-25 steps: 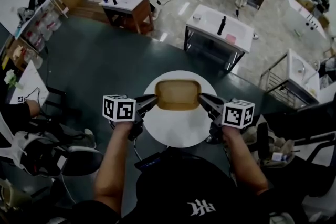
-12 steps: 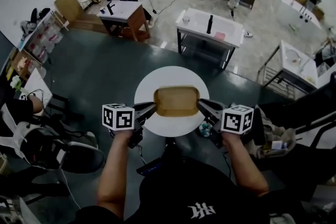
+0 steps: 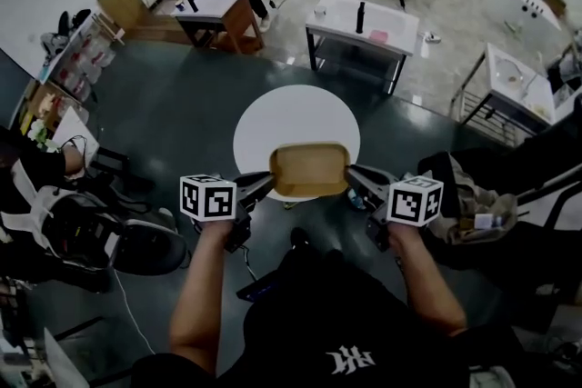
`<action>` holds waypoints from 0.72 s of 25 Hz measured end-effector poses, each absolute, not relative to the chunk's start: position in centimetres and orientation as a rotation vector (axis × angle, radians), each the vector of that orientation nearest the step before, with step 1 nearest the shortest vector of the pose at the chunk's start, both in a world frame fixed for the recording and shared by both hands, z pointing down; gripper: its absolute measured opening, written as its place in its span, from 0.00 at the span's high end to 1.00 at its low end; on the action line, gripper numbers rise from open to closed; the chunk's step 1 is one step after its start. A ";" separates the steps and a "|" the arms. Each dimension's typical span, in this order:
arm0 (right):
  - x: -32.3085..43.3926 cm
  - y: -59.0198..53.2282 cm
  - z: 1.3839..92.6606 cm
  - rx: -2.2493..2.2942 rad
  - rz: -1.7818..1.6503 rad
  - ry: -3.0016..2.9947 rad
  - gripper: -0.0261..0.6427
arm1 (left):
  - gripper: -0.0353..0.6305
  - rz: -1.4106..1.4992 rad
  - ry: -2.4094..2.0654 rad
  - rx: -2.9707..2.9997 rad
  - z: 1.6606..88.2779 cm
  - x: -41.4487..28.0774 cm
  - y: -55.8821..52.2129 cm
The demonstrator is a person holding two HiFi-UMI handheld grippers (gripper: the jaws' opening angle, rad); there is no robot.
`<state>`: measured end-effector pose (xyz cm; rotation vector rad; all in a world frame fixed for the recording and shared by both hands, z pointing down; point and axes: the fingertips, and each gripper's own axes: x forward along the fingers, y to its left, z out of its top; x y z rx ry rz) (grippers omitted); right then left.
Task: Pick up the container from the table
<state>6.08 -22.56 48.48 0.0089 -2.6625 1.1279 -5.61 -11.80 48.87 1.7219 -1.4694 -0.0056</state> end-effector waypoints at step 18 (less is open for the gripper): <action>5.7 -14.2 48.4 0.035 1.112 -2.628 0.88 | 0.91 -0.037 -1.427 1.727 49.0 -5.9 -3.7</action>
